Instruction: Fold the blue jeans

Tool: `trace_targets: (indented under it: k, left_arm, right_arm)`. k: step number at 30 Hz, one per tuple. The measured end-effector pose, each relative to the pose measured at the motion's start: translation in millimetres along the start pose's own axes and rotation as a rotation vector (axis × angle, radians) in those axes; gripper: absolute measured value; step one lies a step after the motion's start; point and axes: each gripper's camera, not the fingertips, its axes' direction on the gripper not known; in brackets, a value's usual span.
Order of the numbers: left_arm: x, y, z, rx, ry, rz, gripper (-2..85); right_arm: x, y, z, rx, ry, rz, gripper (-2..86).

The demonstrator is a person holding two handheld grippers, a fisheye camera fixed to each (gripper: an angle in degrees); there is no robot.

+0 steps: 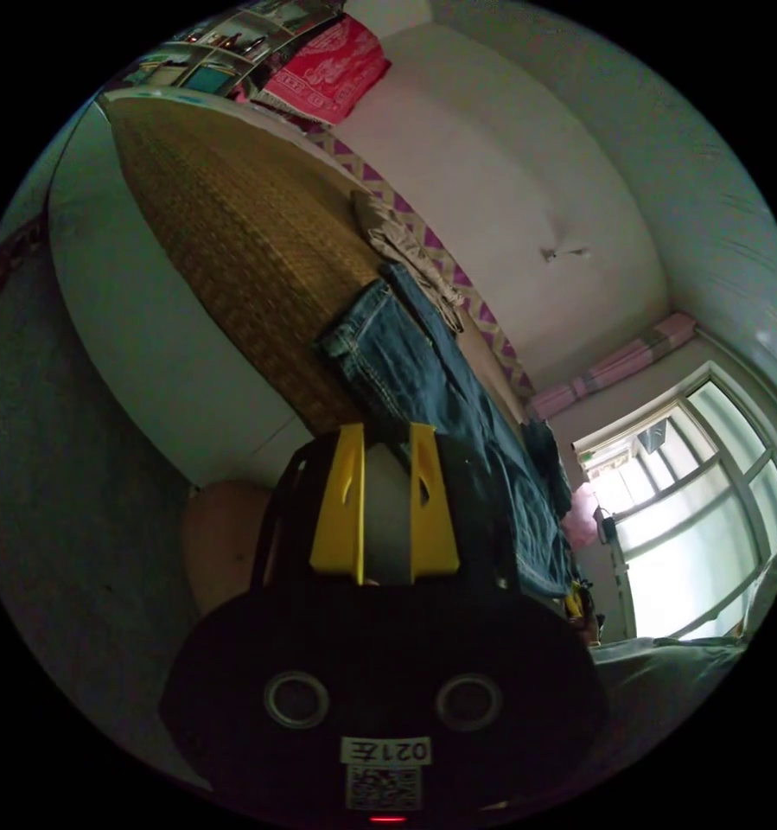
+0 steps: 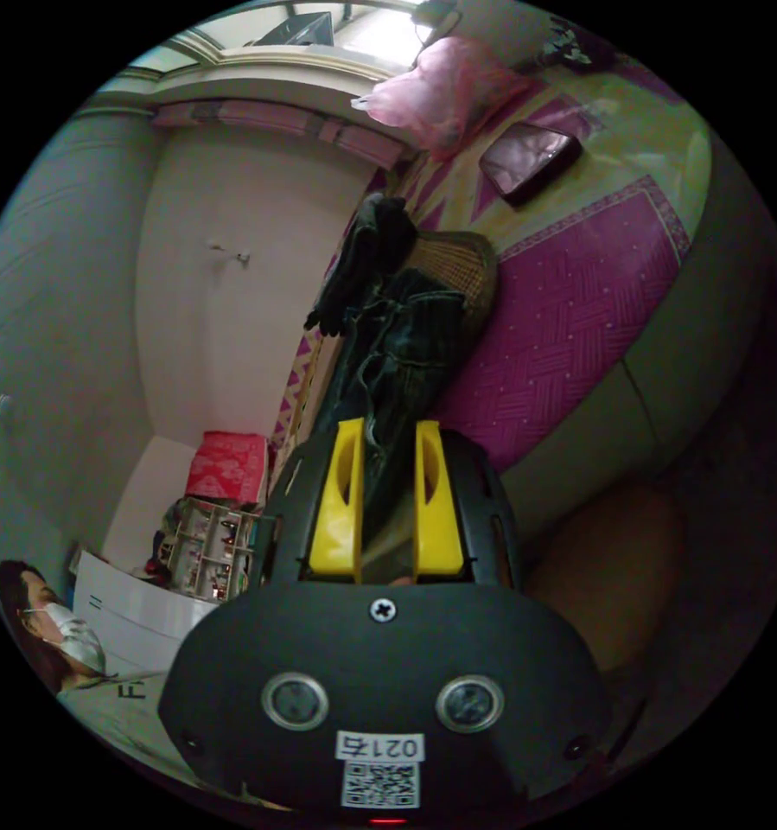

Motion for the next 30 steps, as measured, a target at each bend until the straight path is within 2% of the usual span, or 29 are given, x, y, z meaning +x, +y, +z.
trace_targets:
  k: [4, 11, 17, 20, 24, 30]
  left_arm:
    - [4, -5, 1, 0.010, 0.073, -0.006, -0.1]
    - [52, -30, -4, -0.003, 0.100, 0.167, -0.9]
    - [136, -103, 15, -0.043, 0.061, 0.363, -1.0]
    - [175, -153, 56, -0.107, 0.019, 0.413, -1.0]
    - [204, -216, 148, -0.213, -0.088, 0.408, -1.0]
    - [174, -264, 287, -0.303, -0.109, 0.296, -0.9]
  right_arm:
    - [12, -2, 0, -0.007, 0.013, 0.007, 2.3]
    - [23, -11, -4, -0.038, -0.081, -0.001, 0.1]
    - [-16, -51, 9, -0.059, -0.196, -0.082, 0.0]
    - [-37, -90, 45, -0.084, -0.202, -0.098, 0.1]
    - [-39, -141, 136, -0.143, -0.147, -0.049, 0.7]
    - [10, -175, 282, -0.212, 0.038, 0.029, 5.4]
